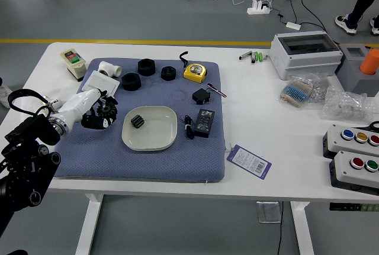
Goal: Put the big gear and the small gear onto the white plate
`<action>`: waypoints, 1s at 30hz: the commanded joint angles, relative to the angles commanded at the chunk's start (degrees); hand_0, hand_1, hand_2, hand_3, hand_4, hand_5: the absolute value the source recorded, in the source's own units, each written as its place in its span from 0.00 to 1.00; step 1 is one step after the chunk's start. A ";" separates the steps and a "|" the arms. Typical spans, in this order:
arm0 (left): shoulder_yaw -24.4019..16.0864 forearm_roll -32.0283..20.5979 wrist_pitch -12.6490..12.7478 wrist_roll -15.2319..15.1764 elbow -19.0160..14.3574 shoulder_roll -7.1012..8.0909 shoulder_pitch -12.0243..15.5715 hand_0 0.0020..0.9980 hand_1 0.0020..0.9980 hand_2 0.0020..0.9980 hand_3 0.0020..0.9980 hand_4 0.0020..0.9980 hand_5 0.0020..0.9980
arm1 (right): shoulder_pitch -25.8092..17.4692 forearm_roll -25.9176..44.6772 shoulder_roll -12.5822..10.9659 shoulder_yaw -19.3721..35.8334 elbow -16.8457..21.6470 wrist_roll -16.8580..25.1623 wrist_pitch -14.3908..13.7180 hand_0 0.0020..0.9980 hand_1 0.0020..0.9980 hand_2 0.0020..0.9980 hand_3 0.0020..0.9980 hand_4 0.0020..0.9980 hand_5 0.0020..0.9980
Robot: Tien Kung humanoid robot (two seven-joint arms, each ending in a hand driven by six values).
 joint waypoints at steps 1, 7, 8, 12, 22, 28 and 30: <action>0.01 0.00 0.00 0.00 -0.03 0.00 0.00 0.30 0.28 0.34 0.45 0.26 0.00 | 0.00 0.00 0.00 0.00 0.00 0.00 0.00 0.70 0.71 0.75 0.57 0.80 0.68; 2.85 0.00 0.01 -0.10 -5.69 -0.14 0.28 0.30 0.27 0.33 0.43 0.22 0.00 | 0.07 -0.03 0.02 -0.01 -0.01 0.02 -0.06 0.70 0.71 0.75 0.57 0.80 0.68; 3.53 0.00 -0.05 -0.09 -6.60 -0.20 0.35 0.30 0.27 0.33 0.43 0.22 0.00 | 0.08 -0.03 0.02 -0.03 0.00 0.02 -0.06 0.70 0.71 0.75 0.57 0.80 0.68; 6.53 0.00 -0.17 -0.03 -10.12 -0.40 0.29 0.30 0.27 0.33 0.43 0.22 0.00 | 0.13 -0.06 -0.01 -0.02 0.01 0.02 -0.09 0.70 0.71 0.75 0.57 0.80 0.68; 14.41 0.00 -0.17 -0.15 -12.32 -0.64 -0.85 0.30 0.26 0.32 0.42 0.21 0.00 | 0.23 -0.10 -0.15 -0.02 0.02 0.15 -0.23 0.70 0.71 0.75 0.57 0.80 0.68; 17.71 0.00 -0.24 -0.34 -10.03 -0.68 -1.25 0.30 0.26 0.32 0.42 0.20 0.00 | 0.14 0.01 -0.15 0.07 0.03 0.24 -0.28 0.70 0.71 0.75 0.57 0.80 0.68; 18.37 0.00 -0.24 -0.36 -9.48 -0.63 -1.26 0.30 0.26 0.32 0.42 0.20 0.00 | 0.12 0.02 -0.14 0.02 0.03 0.24 -0.29 0.70 0.71 0.75 0.57 0.80 0.68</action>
